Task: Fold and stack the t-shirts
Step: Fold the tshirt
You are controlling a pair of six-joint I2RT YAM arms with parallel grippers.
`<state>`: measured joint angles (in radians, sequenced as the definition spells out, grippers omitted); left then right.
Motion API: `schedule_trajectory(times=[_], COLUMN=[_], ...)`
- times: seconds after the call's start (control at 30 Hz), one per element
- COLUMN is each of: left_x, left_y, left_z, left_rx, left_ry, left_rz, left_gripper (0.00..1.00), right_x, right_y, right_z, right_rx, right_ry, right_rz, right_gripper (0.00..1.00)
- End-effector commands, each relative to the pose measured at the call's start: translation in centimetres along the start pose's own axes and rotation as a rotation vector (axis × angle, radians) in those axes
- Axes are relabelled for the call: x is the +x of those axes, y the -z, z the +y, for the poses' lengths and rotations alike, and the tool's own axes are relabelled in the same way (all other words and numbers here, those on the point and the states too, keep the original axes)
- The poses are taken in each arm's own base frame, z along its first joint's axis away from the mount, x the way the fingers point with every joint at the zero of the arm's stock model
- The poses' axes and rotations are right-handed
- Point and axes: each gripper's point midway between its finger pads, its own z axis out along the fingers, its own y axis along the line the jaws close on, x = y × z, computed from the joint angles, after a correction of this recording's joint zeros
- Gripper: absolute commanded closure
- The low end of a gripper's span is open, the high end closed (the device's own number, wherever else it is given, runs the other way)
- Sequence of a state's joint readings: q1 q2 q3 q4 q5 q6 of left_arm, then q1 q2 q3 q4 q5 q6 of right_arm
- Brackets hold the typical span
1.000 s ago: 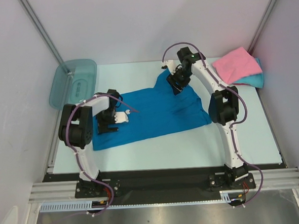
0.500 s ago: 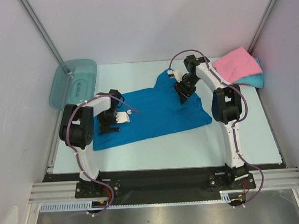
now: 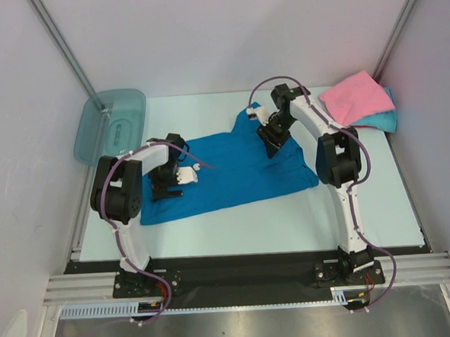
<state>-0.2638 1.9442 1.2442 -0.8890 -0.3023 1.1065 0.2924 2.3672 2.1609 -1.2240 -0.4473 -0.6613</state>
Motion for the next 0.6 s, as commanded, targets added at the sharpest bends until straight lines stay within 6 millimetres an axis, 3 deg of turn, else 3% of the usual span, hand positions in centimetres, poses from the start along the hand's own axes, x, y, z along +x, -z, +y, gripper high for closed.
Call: schedule_trajectory(times=[0.0,0.1,0.13,0.2,0.37,0.47,0.57], left_x=[-2.3,-2.3,-2.3,-2.3,-2.4,-2.4,-2.4], left_y=[0.2,0.0,0.1,0.0,-0.1,-0.2,-0.2], left_z=[1.1,1.0,1.1,1.0,0.8,0.8,0.9], left_rx=[-0.030,-0.027,-0.031,-0.030,-0.025,-0.025,-0.028], left_ry=[0.029,0.030,0.031,0.033,0.027,0.029,0.026], left_rz=[-0.088,-0.087,-0.089,-0.090,-0.094,-0.094,-0.092], left_gripper=[0.00,0.00,0.00,0.00,0.00,0.00,0.00], right_x=[-1.4,-1.1,-1.0,-0.6,-0.1,-0.1,0.4], right_y=[1.4,1.0,0.9,1.0,1.0,1.1,1.1], right_z=[1.4,1.5,1.5,1.5,1.3,1.1,1.3], right_rx=[-0.009,-0.014,-0.014,-0.019,-0.003,0.003,-0.004], right_ry=[0.057,0.059,0.057,0.050,0.060,0.058,0.083], right_rz=[-0.035,-0.019,-0.016,-0.010,0.011,0.007,0.026], right_gripper=[0.53,0.62,0.72,0.78,0.81,0.98,1.00])
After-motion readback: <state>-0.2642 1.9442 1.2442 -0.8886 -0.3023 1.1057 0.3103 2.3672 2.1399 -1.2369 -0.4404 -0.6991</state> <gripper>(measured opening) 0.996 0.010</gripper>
